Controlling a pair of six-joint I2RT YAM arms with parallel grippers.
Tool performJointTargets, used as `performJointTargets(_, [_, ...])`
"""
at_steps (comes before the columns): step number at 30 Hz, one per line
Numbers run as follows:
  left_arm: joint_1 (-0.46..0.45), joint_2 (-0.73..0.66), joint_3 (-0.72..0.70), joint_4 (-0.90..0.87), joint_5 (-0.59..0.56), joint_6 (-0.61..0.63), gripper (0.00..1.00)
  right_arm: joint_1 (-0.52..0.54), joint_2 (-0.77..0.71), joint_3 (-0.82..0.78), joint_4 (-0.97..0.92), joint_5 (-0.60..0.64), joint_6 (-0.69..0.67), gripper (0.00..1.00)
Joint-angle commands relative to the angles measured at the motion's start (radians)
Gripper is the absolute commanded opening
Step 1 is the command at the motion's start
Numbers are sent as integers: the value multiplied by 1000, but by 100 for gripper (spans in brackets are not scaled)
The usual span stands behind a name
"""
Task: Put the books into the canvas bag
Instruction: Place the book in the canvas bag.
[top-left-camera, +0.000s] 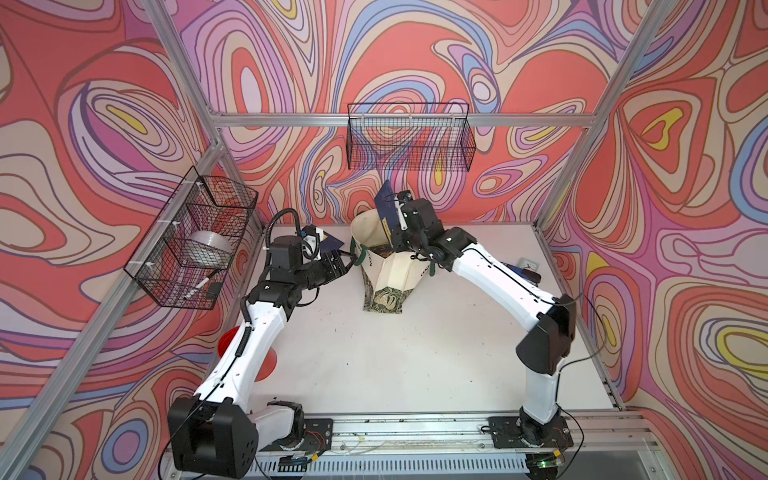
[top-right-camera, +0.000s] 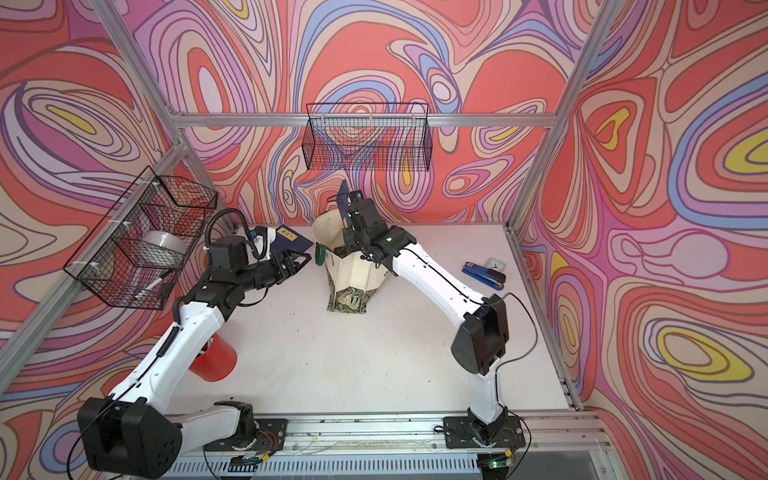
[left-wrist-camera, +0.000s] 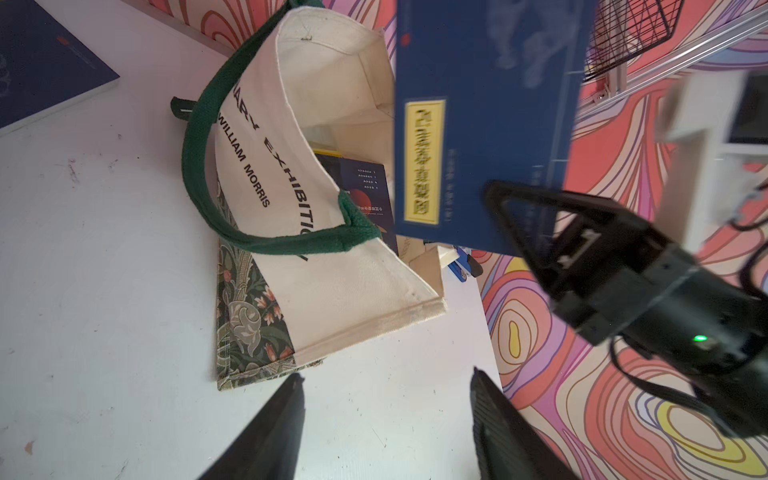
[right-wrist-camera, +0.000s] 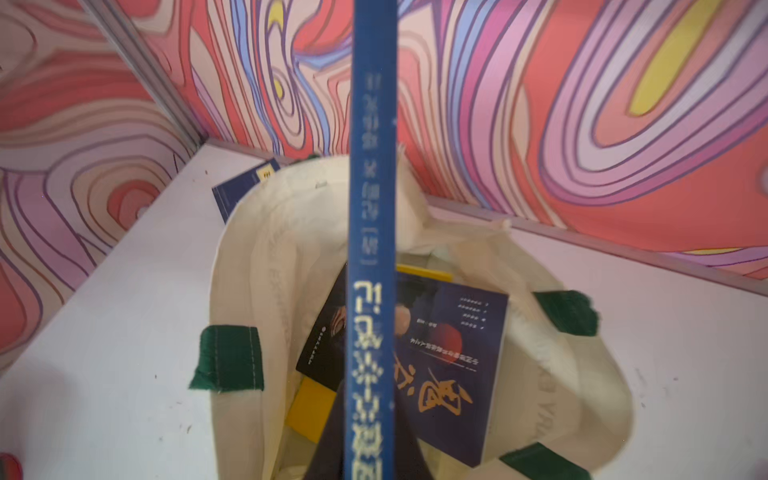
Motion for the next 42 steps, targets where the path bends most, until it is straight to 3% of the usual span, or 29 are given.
performJointTargets(1, [-5, 3, 11, 54, 13, 9, 64, 2, 76, 115, -81, -93, 21, 0])
performJointTargets(4, [-5, -1, 1, 16, -27, 37, 64, 14, 104, 114, -93, -174, 96, 0])
performJointTargets(9, [-5, 56, -9, -17, -116, 17, 64, 50, 118, 117, -117, -166, 128, 0])
performJointTargets(20, [-12, 207, 73, -67, -229, -5, 63, 72, 238, 433, -462, -89, 111, 0])
performJointTargets(26, [-14, 275, 120, -79, -237, 11, 63, 72, 331, 472, -464, -243, 161, 0])
performJointTargets(29, [-14, 317, 159, -95, -224, 19, 63, 72, 335, 466, -424, -258, 179, 0])
performJointTargets(31, [-14, 334, 171, -92, -219, 16, 63, 71, 343, 474, -414, -220, 173, 9])
performJointTargets(34, [-14, 344, 182, -89, -228, 18, 63, 64, 355, 501, -416, -222, 166, 36])
performJointTargets(40, [-14, 352, 216, -141, -277, 67, 63, 55, 255, 409, -310, -232, 165, 64])
performJointTargets(42, [-14, 357, 222, -150, -288, 77, 63, 43, 223, 371, -278, -235, 170, 67])
